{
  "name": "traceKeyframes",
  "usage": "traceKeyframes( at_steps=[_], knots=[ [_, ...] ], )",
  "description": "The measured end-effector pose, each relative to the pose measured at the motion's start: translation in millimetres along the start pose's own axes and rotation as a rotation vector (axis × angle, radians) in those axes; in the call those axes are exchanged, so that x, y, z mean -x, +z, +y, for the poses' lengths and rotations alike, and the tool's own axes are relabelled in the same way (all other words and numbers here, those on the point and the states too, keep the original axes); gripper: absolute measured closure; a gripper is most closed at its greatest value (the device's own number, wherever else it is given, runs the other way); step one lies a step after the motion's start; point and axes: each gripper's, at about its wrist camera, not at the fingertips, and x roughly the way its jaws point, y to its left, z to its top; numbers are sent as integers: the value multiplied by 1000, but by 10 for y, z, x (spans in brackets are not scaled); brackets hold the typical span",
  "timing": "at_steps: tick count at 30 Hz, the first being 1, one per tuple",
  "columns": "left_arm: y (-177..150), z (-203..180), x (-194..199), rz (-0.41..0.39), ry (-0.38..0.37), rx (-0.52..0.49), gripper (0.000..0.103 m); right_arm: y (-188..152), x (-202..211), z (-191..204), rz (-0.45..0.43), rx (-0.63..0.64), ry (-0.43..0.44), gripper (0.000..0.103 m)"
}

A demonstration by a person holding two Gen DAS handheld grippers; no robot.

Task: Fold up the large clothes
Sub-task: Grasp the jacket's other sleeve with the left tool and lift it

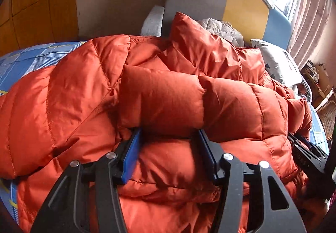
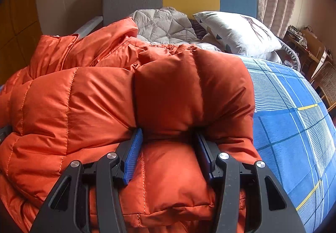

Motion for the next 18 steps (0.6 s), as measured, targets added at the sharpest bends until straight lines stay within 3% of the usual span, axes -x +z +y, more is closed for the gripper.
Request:
traceKeyframes(
  at_steps=[4,6,13,17,18],
  knots=[
    [-102,156,306,-21,-5,63,29,1,-3,7,1,1,-1,53],
    [-184,386,515,-36,-29,150,29,-3,0,8,-1,2,-3,53],
    [-594,1461,1150,-82,-12,402,29,-12,12,32,-1,9,-15,53],
    [-888,2212,1514,-116,55,535,31,-10,17,31,-2,13,-20,53],
    [-948,2383,1587,-122,82,567,36,-10,21,31,-2,15,-22,53]
  ],
)
